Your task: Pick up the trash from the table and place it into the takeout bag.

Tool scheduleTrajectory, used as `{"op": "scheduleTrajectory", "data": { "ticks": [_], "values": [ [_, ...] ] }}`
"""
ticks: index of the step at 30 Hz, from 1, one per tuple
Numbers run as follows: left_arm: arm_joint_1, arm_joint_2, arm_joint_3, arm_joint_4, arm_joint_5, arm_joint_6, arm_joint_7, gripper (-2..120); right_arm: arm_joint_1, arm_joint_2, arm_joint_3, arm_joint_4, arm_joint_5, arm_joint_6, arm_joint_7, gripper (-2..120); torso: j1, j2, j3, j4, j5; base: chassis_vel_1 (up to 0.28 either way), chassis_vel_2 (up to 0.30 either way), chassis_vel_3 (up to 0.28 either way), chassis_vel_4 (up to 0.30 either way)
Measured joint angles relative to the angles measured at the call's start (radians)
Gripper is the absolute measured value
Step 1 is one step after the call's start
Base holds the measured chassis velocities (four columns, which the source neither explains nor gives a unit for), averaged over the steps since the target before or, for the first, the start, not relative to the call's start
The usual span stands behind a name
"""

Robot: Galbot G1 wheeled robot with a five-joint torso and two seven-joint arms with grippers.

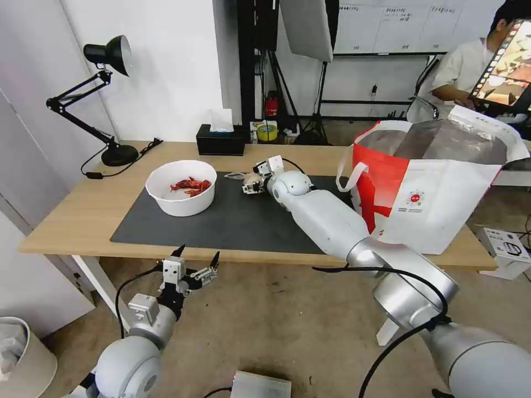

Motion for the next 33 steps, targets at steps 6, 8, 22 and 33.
{"op": "scheduleTrajectory", "data": {
  "ticks": [6, 8, 22, 33],
  "values": [
    [0.002, 0.000, -0.001, -0.003, 0.001, -0.001, 0.000, 100, -0.016, -0.009, 0.004, 0.019, 0.005, -0.006, 0.006, 62, 0.000, 0.000, 0.000, 0.0000, 0.0000, 0.000, 0.000, 0.000, 0.000],
    [0.002, 0.000, -0.001, -0.004, 0.001, -0.001, 0.000, 100, -0.018, -0.011, 0.004, 0.023, 0.006, -0.007, 0.007, 59, 0.000, 0.000, 0.000, 0.0001, 0.0000, 0.000, 0.000, 0.000, 0.000],
    [0.005, 0.000, 0.000, -0.005, 0.005, -0.003, 0.000, 100, -0.046, -0.058, 0.009, 0.100, 0.014, 0.006, 0.025, 8, 0.000, 0.000, 0.000, 0.0000, 0.0000, 0.000, 0.000, 0.000, 0.000],
    [0.006, 0.001, 0.002, -0.006, 0.009, -0.009, -0.001, 100, -0.125, -0.239, 0.032, 0.448, 0.067, 0.032, 0.090, 6, 0.000, 0.000, 0.000, -0.0001, 0.0002, 0.000, 0.000, 0.000, 0.000]
  ]
}}
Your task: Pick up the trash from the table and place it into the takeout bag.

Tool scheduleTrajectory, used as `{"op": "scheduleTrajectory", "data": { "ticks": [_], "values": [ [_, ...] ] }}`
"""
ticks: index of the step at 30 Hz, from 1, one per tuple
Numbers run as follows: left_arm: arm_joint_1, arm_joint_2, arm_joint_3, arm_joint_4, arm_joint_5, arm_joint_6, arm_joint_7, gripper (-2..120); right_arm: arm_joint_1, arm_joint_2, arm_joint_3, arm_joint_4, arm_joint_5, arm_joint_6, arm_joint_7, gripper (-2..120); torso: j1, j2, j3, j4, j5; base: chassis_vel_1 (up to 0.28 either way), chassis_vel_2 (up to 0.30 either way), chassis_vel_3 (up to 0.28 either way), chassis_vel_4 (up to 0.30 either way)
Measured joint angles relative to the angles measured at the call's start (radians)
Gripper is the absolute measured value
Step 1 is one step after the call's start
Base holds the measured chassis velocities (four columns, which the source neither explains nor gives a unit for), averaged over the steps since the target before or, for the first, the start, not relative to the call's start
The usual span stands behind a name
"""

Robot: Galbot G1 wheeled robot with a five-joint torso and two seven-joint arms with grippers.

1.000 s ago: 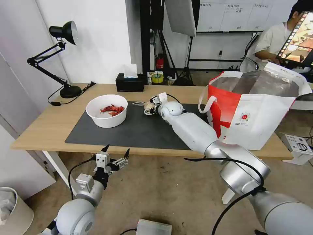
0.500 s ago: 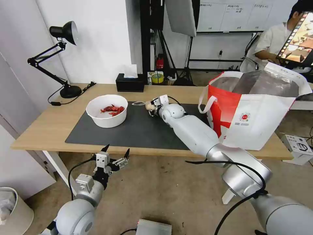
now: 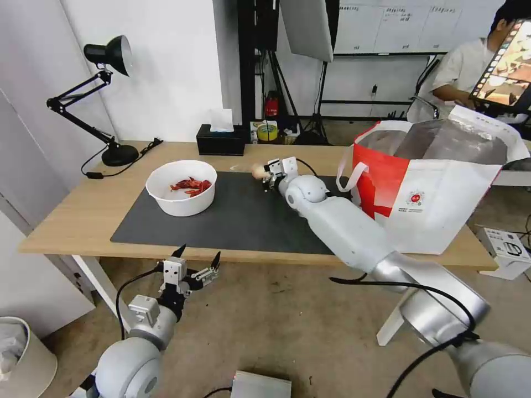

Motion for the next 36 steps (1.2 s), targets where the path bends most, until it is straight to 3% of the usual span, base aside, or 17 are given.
{"op": "scheduleTrajectory", "data": {
  "ticks": [2, 7, 8, 13, 15, 19, 20, 22, 23, 25, 28, 36],
  "values": [
    [0.000, 0.000, 0.000, -0.001, 0.000, -0.001, 0.000, 100, -0.009, -0.017, 0.007, 0.034, 0.001, -0.001, 0.007, 6, 0.000, 0.000, 0.000, 0.0001, 0.0000, 0.000, 0.000, 0.000, 0.000],
    [0.007, 0.007, 0.002, -0.014, 0.000, -0.002, -0.001, 100, -0.108, -0.147, 0.086, 0.373, 0.009, -0.031, 0.084, 5, 0.000, 0.000, 0.000, 0.0002, 0.0000, 0.000, 0.000, 0.000, 0.000],
    [0.007, 0.007, 0.002, -0.014, 0.000, -0.002, -0.001, 100, -0.108, -0.147, 0.086, 0.373, 0.009, -0.031, 0.084, 5, 0.000, 0.000, 0.000, 0.0002, 0.0000, 0.000, 0.000, 0.000, 0.000],
    [0.019, 0.010, 0.001, -0.021, 0.000, -0.002, -0.002, 100, -0.184, -0.253, 0.186, 0.630, 0.008, -0.055, 0.146, 5, 0.000, 0.000, 0.000, 0.0002, 0.0001, 0.000, 0.000, 0.000, 0.000],
    [0.022, 0.009, 0.002, -0.021, 0.000, -0.002, -0.002, 100, -0.195, -0.279, 0.213, 0.672, 0.008, -0.061, 0.158, 5, 0.000, 0.000, 0.000, 0.0001, 0.0001, 0.000, 0.000, 0.000, 0.000],
    [0.029, 0.003, 0.007, -0.034, 0.002, 0.003, -0.002, 100, -0.261, -0.471, 0.386, 0.853, 0.056, -0.091, 0.231, 5, 0.000, 0.000, 0.000, 0.0001, 0.0001, 0.000, 0.000, 0.000, 0.000],
    [0.029, 0.003, 0.007, -0.034, 0.002, 0.003, -0.002, 100, -0.261, -0.471, 0.386, 0.853, 0.056, -0.091, 0.231, 5, 0.000, 0.000, 0.000, 0.0001, 0.0001, 0.000, 0.000, 0.000, 0.000],
    [0.030, 0.002, 0.009, -0.037, 0.003, 0.004, -0.002, 100, -0.319, -0.559, 0.489, 0.906, 0.096, -0.105, 0.250, 5, 0.000, 0.000, 0.000, -0.0003, 0.0001, 0.000, 0.000, 0.000, 0.000],
    [0.030, 0.002, 0.009, -0.037, 0.003, 0.004, -0.002, 100, -0.319, -0.559, 0.489, 0.906, 0.096, -0.105, 0.250, 5, 0.000, 0.000, 0.000, -0.0003, 0.0001, 0.000, 0.000, 0.000, 0.000],
    [0.025, 0.002, 0.013, -0.040, 0.005, 0.005, -0.002, 100, -0.403, -0.644, 0.607, 0.936, 0.139, -0.126, 0.261, 5, 0.000, 0.000, 0.000, -0.0001, 0.0001, 0.000, 0.000, 0.000, 0.000],
    [0.024, -0.003, 0.014, -0.046, 0.013, 0.005, -0.002, 100, -0.467, -0.706, 0.688, 0.914, 0.193, -0.142, 0.273, 5, 0.000, 0.000, 0.000, -0.0004, 0.0001, 0.000, 0.000, 0.000, 0.000],
    [0.026, -0.026, 0.020, -0.056, 0.029, 0.007, -0.002, 100, -0.471, -0.747, 0.696, 0.776, 0.282, -0.171, 0.293, 5, 0.000, 0.000, 0.000, 0.0003, -0.0003, 0.000, 0.000, 0.000, 0.000]
  ]
}}
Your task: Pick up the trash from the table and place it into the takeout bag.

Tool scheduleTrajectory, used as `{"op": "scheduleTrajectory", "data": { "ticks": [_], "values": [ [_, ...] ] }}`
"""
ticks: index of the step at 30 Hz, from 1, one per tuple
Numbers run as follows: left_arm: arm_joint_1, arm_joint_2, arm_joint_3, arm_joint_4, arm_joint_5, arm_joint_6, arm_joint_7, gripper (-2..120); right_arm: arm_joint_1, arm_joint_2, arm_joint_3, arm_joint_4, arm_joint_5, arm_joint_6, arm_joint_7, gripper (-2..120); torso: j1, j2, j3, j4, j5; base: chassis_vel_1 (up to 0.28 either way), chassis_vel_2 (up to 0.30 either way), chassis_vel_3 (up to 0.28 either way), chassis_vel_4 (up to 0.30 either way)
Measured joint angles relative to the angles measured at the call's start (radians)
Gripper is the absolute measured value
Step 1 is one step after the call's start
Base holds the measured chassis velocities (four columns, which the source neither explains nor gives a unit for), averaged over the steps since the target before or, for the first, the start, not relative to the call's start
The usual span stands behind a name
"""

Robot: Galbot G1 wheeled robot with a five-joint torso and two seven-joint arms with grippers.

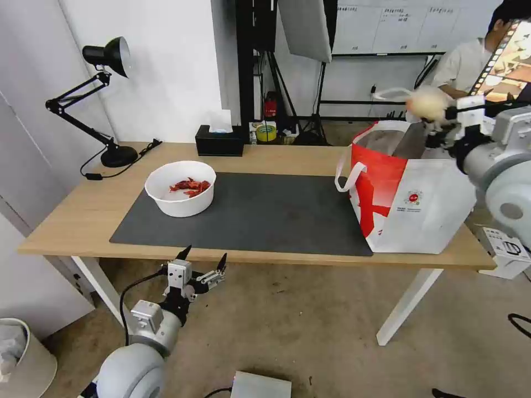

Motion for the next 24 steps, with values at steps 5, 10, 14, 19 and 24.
{"op": "scheduleTrajectory", "data": {
  "ticks": [5, 10, 14, 19, 24],
  "values": [
    [0.011, 0.006, -0.002, -0.011, 0.004, 0.000, 0.001, 100, 0.013, 0.002, -0.014, -0.074, 0.094, -0.022, 0.056, 5, 0.000, 0.000, 0.000, -0.0002, 0.0003, 0.000, 0.000, 0.000, 0.000],
    [0.029, 0.011, -0.020, -0.025, 0.005, 0.000, 0.001, 100, 0.012, 0.000, -0.011, -0.076, 0.137, -0.049, 0.068, 6, 0.000, 0.000, 0.000, 0.0000, 0.0001, 0.000, 0.000, 0.000, 0.000],
    [0.038, 0.004, -0.023, -0.031, 0.011, 0.000, 0.002, 100, 0.006, -0.004, -0.002, -0.054, 0.149, -0.050, 0.070, 18, 0.000, 0.000, 0.000, 0.0000, 0.0000, 0.000, 0.000, 0.000, 0.000],
    [0.045, 0.002, -0.027, -0.041, 0.016, -0.001, 0.003, 100, 0.005, -0.004, 0.005, -0.039, 0.167, -0.050, 0.100, 38, 0.000, 0.000, 0.000, 0.0000, 0.0000, 0.000, 0.000, 0.000, 0.000],
    [0.052, 0.012, -0.037, -0.048, 0.016, -0.002, 0.003, 100, 0.001, -0.004, 0.012, -0.027, 0.184, -0.050, 0.132, 55, 0.000, 0.000, 0.000, -0.0001, 0.0000, 0.000, 0.000, 0.000, 0.000]
  ]
}}
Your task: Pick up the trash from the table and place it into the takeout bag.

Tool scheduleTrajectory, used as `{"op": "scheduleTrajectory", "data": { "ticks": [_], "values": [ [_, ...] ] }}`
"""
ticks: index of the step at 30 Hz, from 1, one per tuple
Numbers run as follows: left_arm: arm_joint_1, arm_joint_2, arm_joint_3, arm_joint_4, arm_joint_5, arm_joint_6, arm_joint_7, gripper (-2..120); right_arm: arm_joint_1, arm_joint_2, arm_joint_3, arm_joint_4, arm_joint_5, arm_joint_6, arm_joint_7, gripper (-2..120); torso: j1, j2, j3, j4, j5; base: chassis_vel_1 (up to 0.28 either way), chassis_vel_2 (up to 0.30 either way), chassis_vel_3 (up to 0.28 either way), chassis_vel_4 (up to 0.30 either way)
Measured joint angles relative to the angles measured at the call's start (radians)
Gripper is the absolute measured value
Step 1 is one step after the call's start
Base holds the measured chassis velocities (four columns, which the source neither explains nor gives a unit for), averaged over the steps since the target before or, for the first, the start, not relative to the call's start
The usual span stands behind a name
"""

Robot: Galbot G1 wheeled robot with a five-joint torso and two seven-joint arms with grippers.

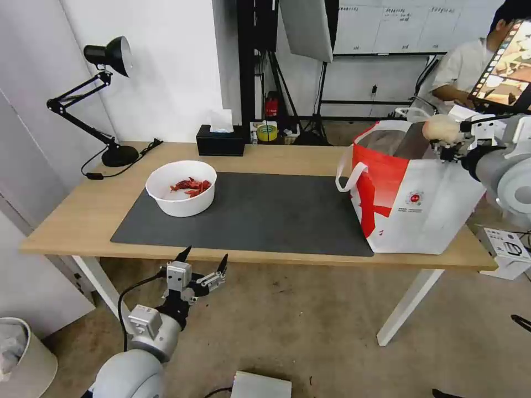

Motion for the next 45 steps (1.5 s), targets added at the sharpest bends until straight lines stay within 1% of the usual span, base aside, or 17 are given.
{"op": "scheduleTrajectory", "data": {
  "ticks": [5, 8, 13, 15, 16, 18, 19, 21, 23, 26, 29, 32, 33, 36, 37, 40, 45],
  "values": [
    [0.008, 0.001, -0.008, -0.007, 0.000, -0.001, 0.000, 100, -0.007, 0.000, 0.001, 0.002, 0.007, -0.005, 0.019, 70, 0.000, 0.000, 0.000, 0.0000, 0.0000, 0.000, 0.000, 0.000, 0.000],
    [0.017, -0.003, -0.014, -0.014, 0.002, -0.002, 0.000, 100, -0.015, -0.003, 0.006, 0.002, 0.007, -0.010, 0.022, 86, 0.000, 0.000, 0.000, 0.0000, 0.0000, 0.000, 0.000, 0.000, 0.000],
    [0.022, -0.005, -0.018, -0.015, 0.004, -0.005, 0.001, 100, -0.016, -0.007, 0.008, 0.002, -0.003, 0.007, 0.001, 98, 0.000, 0.000, 0.000, -0.0001, 0.0000, 0.000, 0.000, 0.000, 0.000],
    [0.021, -0.010, -0.020, -0.015, 0.004, -0.008, 0.001, 100, -0.018, -0.012, 0.012, 0.002, -0.012, 0.105, -0.074, 100, 0.000, 0.000, 0.000, -0.0001, 0.0001, 0.000, 0.000, 0.000, 0.000],
    [0.021, -0.010, -0.020, -0.015, 0.004, -0.008, 0.001, 100, -0.018, -0.012, 0.012, 0.002, -0.012, 0.105, -0.074, 100, 0.000, 0.000, 0.000, -0.0001, 0.0001, 0.000, 0.000, 0.000, 0.000],
    [0.020, -0.020, -0.022, -0.015, 0.005, -0.011, 0.002, 100, -0.029, -0.021, 0.017, 0.022, -0.025, 0.235, -0.177, 100, 0.000, 0.000, 0.000, 0.0000, 0.0000, 0.000, 0.000, 0.000, 0.000],
    [0.020, -0.020, -0.022, -0.015, 0.005, -0.011, 0.002, 100, -0.029, -0.021, 0.017, 0.022, -0.025, 0.235, -0.177, 100, 0.000, 0.000, 0.000, 0.0000, 0.0000, 0.000, 0.000, 0.000, 0.000],
    [0.024, -0.026, -0.035, -0.018, 0.004, -0.015, 0.003, 100, -0.058, -0.030, 0.013, 0.060, -0.052, 0.396, -0.283, 100, 0.000, 0.000, 0.000, 0.0001, -0.0002, 0.000, 0.000, 0.000, 0.000],
    [0.026, -0.028, -0.041, -0.020, 0.003, -0.017, 0.003, 100, -0.082, -0.032, 0.012, 0.087, -0.063, 0.436, -0.306, 100, 0.000, 0.000, 0.000, 0.0002, -0.0001, 0.000, 0.000, 0.000, 0.000],
    [0.050, -0.039, -0.081, -0.031, 0.001, -0.021, 0.003, 100, -0.180, -0.026, 0.013, 0.185, -0.099, 0.493, -0.328, 100, 0.000, 0.000, 0.000, 0.0000, -0.0001, 0.000, 0.000, 0.000, 0.000],
    [0.058, -0.043, -0.093, -0.033, 0.001, -0.022, 0.004, 100, -0.225, -0.021, 0.014, 0.218, -0.128, 0.512, -0.337, 100, 0.000, 0.000, 0.000, 0.0003, 0.0001, 0.000, 0.000, 0.000, 0.000],
    [0.082, -0.050, -0.134, -0.033, 0.001, -0.030, 0.004, 100, -0.399, 0.008, 0.014, 0.296, -0.239, 0.579, -0.364, 100, 0.000, 0.000, 0.000, 0.0001, -0.0002, 0.000, 0.000, 0.000, 0.000],
    [0.082, -0.050, -0.134, -0.033, 0.001, -0.030, 0.004, 100, -0.399, 0.008, 0.014, 0.296, -0.239, 0.579, -0.364, 100, 0.000, 0.000, 0.000, 0.0001, -0.0002, 0.000, 0.000, 0.000, 0.000],
    [0.087, -0.049, -0.156, -0.034, -0.005, -0.031, 0.004, 100, -0.610, 0.083, 0.012, 0.325, -0.384, 0.646, -0.366, 100, 0.000, 0.000, 0.000, -0.0001, 0.0002, 0.000, 0.000, 0.000, 0.000],
    [0.087, -0.049, -0.156, -0.034, -0.005, -0.031, 0.004, 100, -0.610, 0.083, 0.012, 0.325, -0.384, 0.646, -0.366, 100, 0.000, 0.000, 0.000, -0.0001, 0.0002, 0.000, 0.000, 0.000, 0.000],
    [0.088, -0.048, -0.156, -0.032, -0.006, -0.031, 0.004, 100, -0.770, 0.130, 0.009, 0.324, -0.528, 0.729, -0.351, 100, 0.000, 0.000, 0.000, -0.0001, 0.0001, 0.000, 0.000, 0.000, 0.000],
    [0.088, -0.048, -0.153, -0.024, -0.005, -0.031, 0.004, 100, -0.906, 0.171, 0.002, 0.311, -0.638, 0.800, -0.317, 100, 0.000, 0.000, 0.000, -0.0002, -0.0001, 0.000, 0.000, 0.000, 0.000]
  ]
}}
